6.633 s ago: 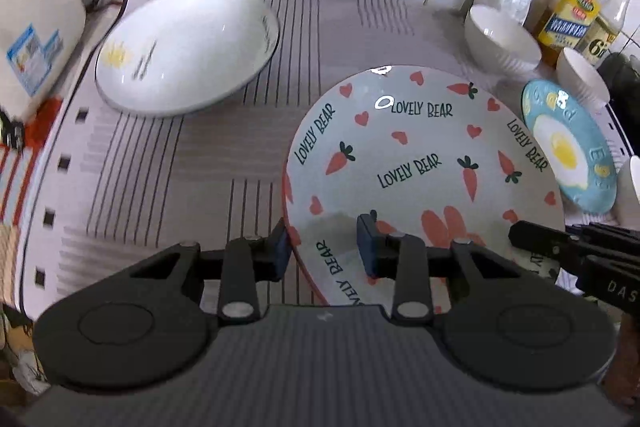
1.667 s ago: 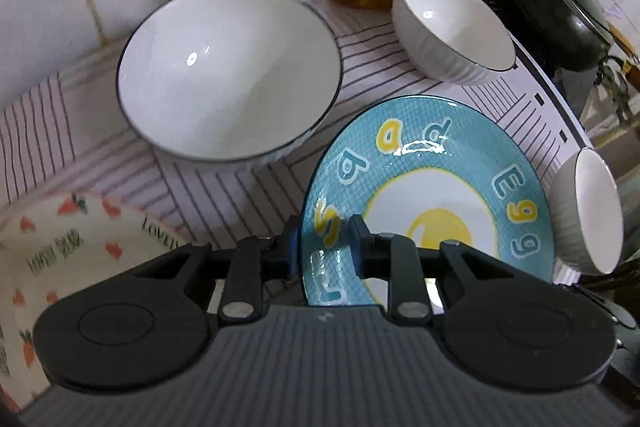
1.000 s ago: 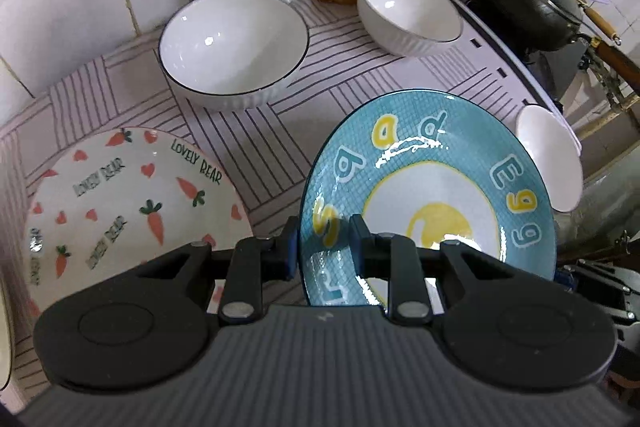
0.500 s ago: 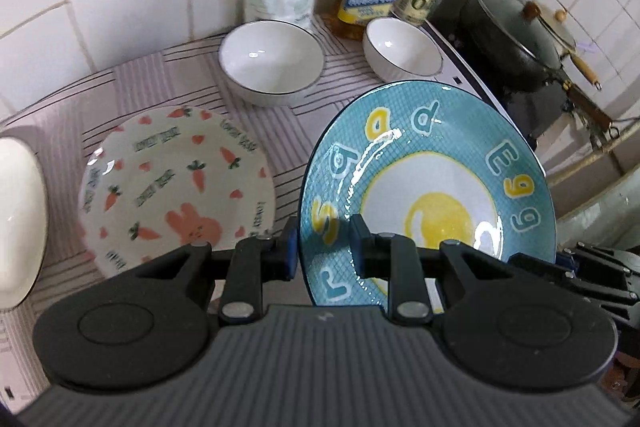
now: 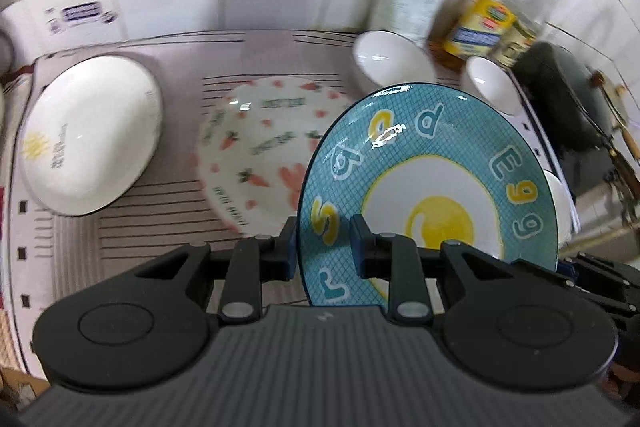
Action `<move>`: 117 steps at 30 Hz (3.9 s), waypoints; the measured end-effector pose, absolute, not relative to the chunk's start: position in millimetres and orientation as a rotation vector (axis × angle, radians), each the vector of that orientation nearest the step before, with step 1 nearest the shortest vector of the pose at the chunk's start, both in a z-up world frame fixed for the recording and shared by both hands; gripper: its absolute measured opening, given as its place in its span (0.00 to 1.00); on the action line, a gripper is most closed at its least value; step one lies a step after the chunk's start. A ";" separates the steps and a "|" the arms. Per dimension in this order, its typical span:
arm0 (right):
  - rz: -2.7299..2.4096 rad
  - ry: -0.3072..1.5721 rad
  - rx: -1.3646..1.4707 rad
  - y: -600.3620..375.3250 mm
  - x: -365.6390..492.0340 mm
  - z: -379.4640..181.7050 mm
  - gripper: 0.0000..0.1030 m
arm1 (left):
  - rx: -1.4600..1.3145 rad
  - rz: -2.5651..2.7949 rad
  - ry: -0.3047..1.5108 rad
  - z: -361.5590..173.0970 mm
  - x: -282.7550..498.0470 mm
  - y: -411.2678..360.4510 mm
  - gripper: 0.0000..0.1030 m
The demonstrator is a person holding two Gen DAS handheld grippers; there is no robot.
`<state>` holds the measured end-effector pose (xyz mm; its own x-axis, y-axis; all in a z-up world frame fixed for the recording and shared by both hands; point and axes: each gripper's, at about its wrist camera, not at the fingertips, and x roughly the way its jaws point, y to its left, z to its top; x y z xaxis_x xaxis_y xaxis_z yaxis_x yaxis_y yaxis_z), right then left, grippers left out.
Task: Organize plates and bowls
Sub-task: 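Lower the egg plate onto the bunny plate and open the left gripper, then move the left gripper to the rim of the white sun plate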
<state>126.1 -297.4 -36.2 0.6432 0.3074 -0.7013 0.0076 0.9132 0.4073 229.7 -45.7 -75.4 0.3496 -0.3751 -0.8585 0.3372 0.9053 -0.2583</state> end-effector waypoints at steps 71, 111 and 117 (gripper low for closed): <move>0.005 0.941 -0.069 -224.5 253.7 -127.5 0.35 | -0.100 -0.212 1.167 -170.8 283.7 -12.5 0.20; 0.415 0.714 0.129 -119.6 241.2 -40.4 0.67 | -0.246 -0.003 0.869 -75.0 221.2 147.8 0.76; 0.501 0.764 0.190 -107.0 295.5 -71.0 0.67 | -0.233 0.025 0.876 -96.8 240.8 158.1 0.86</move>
